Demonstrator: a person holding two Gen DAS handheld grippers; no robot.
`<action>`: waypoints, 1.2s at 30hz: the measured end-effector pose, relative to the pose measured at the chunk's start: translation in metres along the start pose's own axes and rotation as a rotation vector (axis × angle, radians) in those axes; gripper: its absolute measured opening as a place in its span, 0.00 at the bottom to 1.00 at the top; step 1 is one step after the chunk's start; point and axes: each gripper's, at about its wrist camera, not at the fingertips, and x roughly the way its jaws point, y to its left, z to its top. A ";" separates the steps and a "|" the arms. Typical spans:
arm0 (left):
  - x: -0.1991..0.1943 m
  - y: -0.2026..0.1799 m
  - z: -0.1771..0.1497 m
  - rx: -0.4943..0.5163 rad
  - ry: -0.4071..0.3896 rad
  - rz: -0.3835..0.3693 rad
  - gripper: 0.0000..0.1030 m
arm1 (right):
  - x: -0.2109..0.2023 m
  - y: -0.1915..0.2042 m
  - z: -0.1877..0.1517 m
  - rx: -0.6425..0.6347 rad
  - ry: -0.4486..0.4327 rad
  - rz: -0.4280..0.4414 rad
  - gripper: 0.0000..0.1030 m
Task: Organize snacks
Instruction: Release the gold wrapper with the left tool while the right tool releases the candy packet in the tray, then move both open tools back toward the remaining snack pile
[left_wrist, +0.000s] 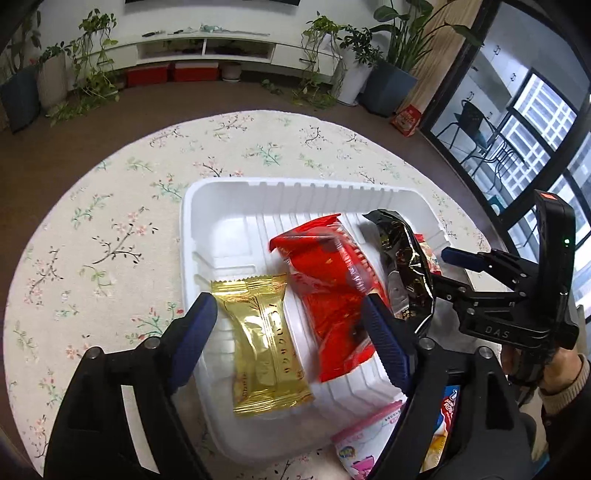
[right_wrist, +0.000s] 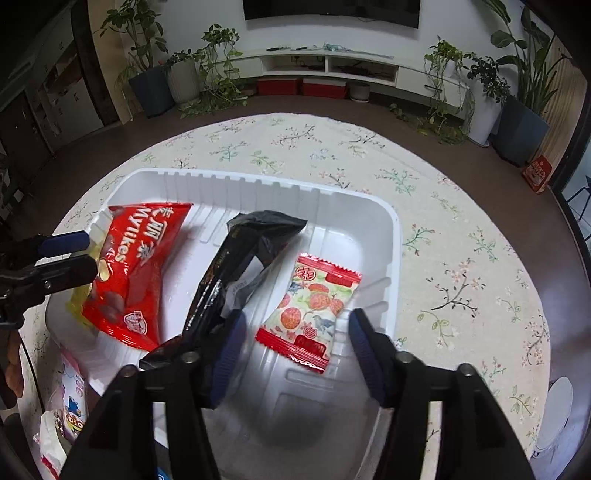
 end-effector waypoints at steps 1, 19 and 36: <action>-0.001 0.000 0.000 0.001 -0.004 0.005 0.78 | 0.000 0.000 0.000 -0.001 -0.001 0.001 0.64; -0.115 -0.004 -0.064 -0.039 -0.158 -0.027 0.97 | -0.097 -0.008 -0.039 0.104 -0.157 0.086 0.71; -0.124 -0.079 -0.199 -0.033 -0.010 -0.052 0.87 | -0.160 0.050 -0.190 0.284 -0.057 0.294 0.70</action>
